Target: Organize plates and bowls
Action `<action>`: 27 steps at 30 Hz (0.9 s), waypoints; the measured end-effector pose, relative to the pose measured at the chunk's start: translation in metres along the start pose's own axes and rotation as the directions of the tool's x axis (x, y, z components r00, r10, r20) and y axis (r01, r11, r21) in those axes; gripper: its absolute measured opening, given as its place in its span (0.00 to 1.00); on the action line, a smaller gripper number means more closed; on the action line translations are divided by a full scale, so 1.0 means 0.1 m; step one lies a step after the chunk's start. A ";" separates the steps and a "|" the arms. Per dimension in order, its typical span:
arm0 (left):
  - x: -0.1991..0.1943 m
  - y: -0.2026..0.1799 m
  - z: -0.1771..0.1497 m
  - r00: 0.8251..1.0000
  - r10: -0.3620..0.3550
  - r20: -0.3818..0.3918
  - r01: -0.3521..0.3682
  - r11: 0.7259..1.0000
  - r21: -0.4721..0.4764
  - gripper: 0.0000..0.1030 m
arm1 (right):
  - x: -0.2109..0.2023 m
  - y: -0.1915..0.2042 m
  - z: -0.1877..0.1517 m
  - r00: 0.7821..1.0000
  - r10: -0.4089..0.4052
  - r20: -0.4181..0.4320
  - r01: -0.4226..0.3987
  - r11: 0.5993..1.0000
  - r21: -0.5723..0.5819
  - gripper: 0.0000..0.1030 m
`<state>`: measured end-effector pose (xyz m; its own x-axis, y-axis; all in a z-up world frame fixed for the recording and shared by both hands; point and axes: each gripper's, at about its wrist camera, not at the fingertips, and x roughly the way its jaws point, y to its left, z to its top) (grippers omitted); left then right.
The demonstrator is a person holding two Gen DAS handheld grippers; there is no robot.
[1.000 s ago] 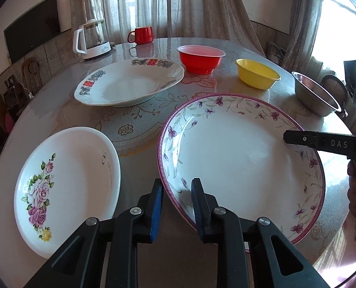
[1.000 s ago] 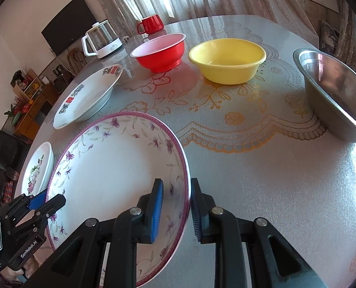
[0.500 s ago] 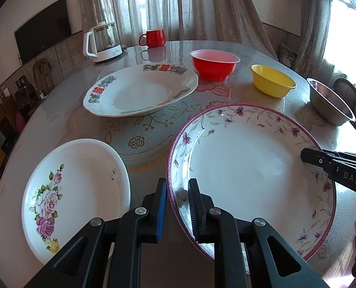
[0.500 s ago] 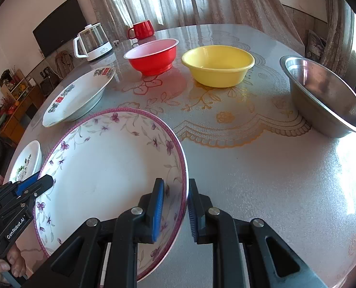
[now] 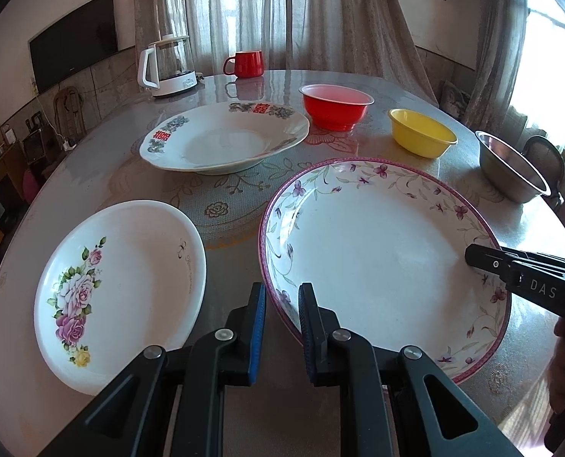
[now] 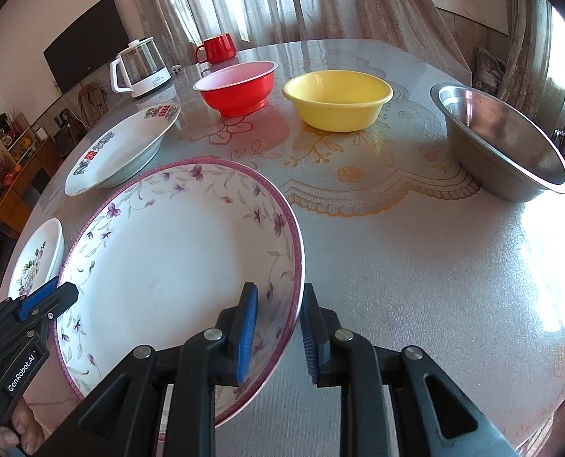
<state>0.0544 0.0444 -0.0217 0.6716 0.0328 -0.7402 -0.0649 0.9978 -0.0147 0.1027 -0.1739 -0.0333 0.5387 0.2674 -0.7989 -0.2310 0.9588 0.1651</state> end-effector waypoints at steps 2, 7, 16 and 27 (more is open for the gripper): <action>-0.02 -0.01 -0.01 1.000 -0.003 0.004 0.003 1.000 -0.002 0.17 | -0.02 0.00 -0.03 1.000 0.005 -0.002 -0.005 1.000 0.002 0.21; 0.02 0.01 0.03 1.000 0.010 0.002 -0.010 1.000 -0.004 0.15 | -0.03 0.04 -0.05 1.000 -0.005 -0.002 0.005 1.000 -0.028 0.20; 0.02 0.04 0.03 1.000 0.005 -0.001 -0.005 1.000 -0.014 0.15 | -0.06 0.09 -0.11 1.000 -0.003 0.002 0.003 0.998 -0.063 0.21; -0.11 0.08 0.01 1.000 0.000 0.009 0.000 0.999 -0.044 0.15 | -0.13 0.08 -0.15 1.000 0.016 -0.026 -0.017 1.000 -0.024 0.23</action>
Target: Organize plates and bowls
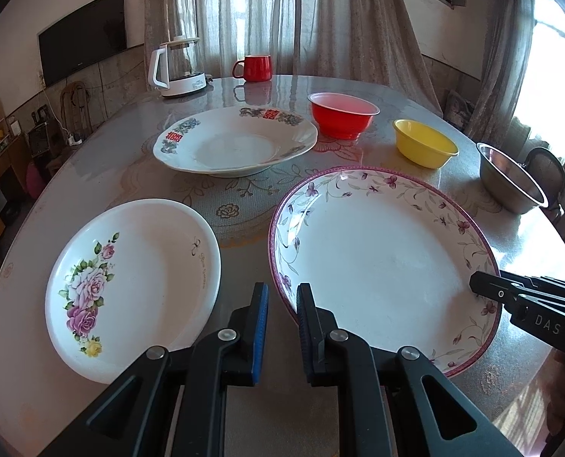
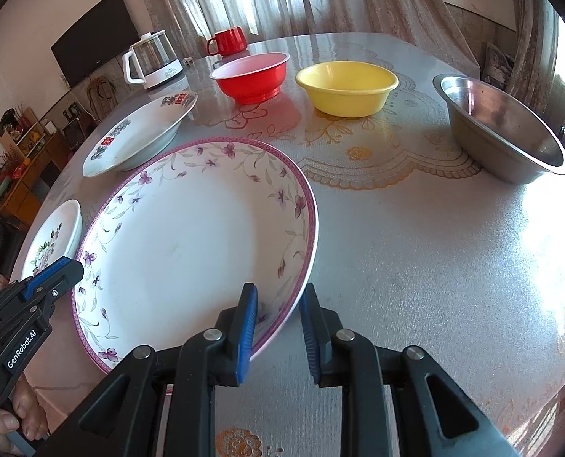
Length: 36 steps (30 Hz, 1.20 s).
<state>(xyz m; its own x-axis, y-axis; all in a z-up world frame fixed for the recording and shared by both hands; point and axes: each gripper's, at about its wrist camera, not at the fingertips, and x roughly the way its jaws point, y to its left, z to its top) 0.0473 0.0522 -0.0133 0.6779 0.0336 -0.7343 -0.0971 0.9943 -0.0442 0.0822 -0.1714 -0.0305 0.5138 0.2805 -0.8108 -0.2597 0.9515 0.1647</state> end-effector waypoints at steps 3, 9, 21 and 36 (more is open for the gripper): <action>-0.07 0.03 -0.02 1.000 -0.008 0.010 0.008 1.000 -0.011 0.15 | -0.07 0.04 -0.02 0.999 -0.029 0.014 0.029 0.999 -0.021 0.23; -0.16 0.13 0.00 1.000 -0.008 0.024 0.009 0.999 -0.033 0.15 | -0.24 0.10 -0.02 0.995 -0.062 0.082 0.066 0.997 -0.044 0.23; -0.24 0.25 0.08 0.999 -0.016 0.041 0.017 0.999 -0.042 0.15 | -0.19 0.39 0.14 0.996 -0.012 0.088 0.021 0.995 -0.093 0.23; -0.12 0.63 0.33 0.999 0.016 0.028 -0.012 0.992 -0.124 0.44 | 0.01 0.67 0.45 0.995 0.082 0.064 -0.072 0.987 -0.146 0.30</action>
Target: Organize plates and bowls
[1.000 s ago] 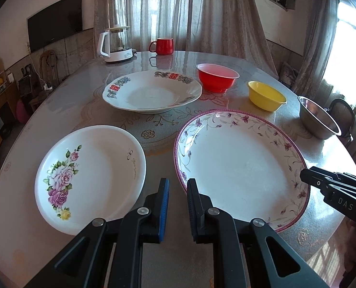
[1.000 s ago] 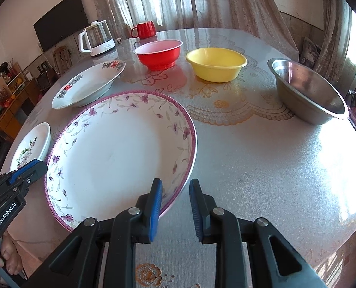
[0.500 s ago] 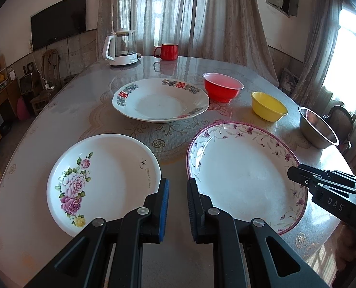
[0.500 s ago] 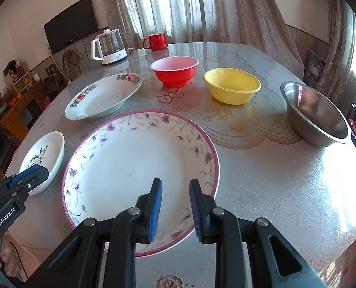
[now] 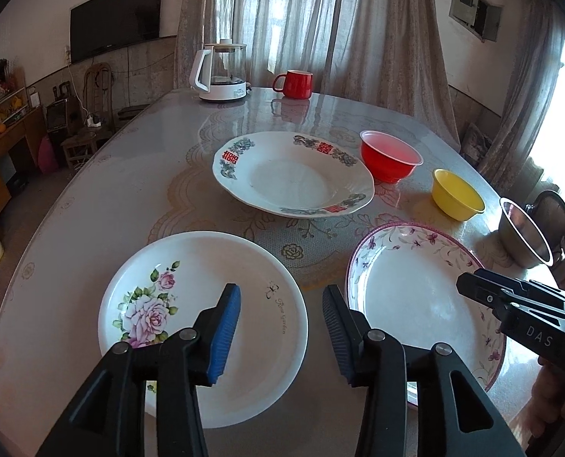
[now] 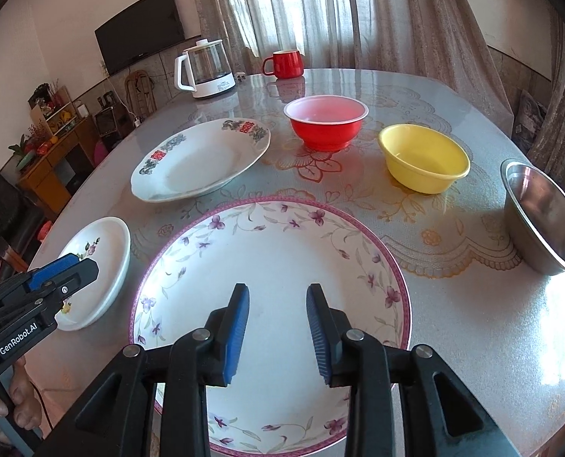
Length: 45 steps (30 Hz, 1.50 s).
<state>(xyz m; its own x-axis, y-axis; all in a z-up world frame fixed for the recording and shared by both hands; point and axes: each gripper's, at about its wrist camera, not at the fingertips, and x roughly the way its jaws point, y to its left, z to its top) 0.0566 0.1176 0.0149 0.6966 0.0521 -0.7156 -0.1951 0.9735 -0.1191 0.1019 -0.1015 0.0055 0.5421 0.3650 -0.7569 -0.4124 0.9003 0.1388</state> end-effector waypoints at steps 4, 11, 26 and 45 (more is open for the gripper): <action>0.05 0.09 0.10 1.000 0.013 -0.003 -0.013 1.000 -0.015 0.44 | 0.10 0.04 0.12 1.000 0.028 -0.007 -0.028 1.000 0.004 0.30; 0.19 0.10 0.21 0.999 0.029 -0.033 -0.029 0.999 0.027 0.44 | 0.24 0.16 0.30 0.998 0.064 -0.024 -0.064 0.998 -0.011 0.30; 0.54 0.58 0.73 0.992 -0.064 -0.108 0.048 0.989 -0.138 0.44 | 0.66 -0.06 0.90 0.974 0.226 -0.017 -0.217 0.954 0.208 0.35; 1.28 0.95 1.32 0.983 -0.093 -0.161 0.053 0.970 -0.235 0.30 | 1.41 -0.25 1.25 0.961 0.255 -0.109 -0.203 0.915 0.349 0.27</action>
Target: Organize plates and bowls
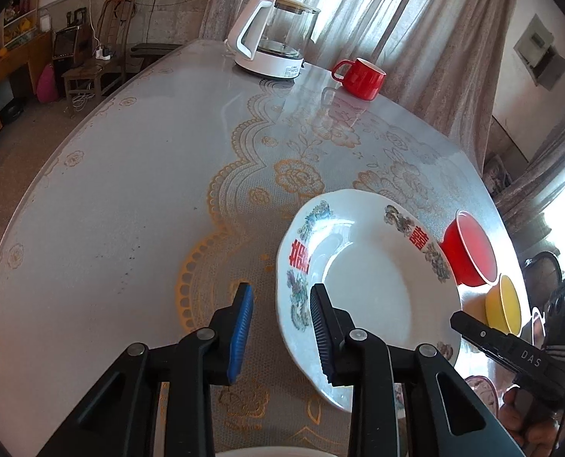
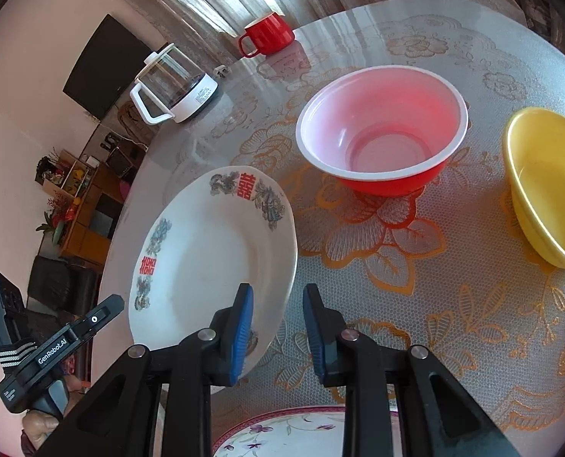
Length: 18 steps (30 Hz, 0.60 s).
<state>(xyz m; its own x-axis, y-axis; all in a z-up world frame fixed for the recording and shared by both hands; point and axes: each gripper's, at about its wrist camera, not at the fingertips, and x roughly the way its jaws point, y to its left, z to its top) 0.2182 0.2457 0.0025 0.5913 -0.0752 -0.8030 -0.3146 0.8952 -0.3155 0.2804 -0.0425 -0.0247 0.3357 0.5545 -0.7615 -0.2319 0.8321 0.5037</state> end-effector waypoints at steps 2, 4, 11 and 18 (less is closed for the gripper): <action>0.06 -0.02 0.05 1.000 -0.003 -0.005 0.003 1.000 0.007 0.29 | 0.03 0.00 0.02 1.000 0.006 -0.006 -0.006 1.000 0.000 0.28; 0.15 -0.04 0.11 1.000 -0.003 -0.020 0.003 1.000 0.015 0.24 | 0.07 0.01 0.03 1.000 0.015 -0.013 -0.015 1.000 -0.001 0.27; 0.29 -0.12 0.15 0.998 0.053 -0.021 -0.052 0.998 0.034 0.18 | 0.23 0.08 0.03 0.999 -0.001 -0.042 0.000 0.999 -0.032 0.18; 0.18 -0.16 -0.04 0.998 0.055 -0.023 -0.053 0.994 0.096 0.18 | 0.24 0.10 0.06 0.999 -0.036 -0.031 0.033 0.996 -0.083 0.19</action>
<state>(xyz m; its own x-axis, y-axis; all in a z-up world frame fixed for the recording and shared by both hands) 0.2311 0.2280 -0.0084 0.5556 -0.0357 -0.8307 -0.2731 0.9358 -0.2229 0.2922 -0.0211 -0.0357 0.3153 0.5236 -0.7915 -0.2956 0.8467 0.4423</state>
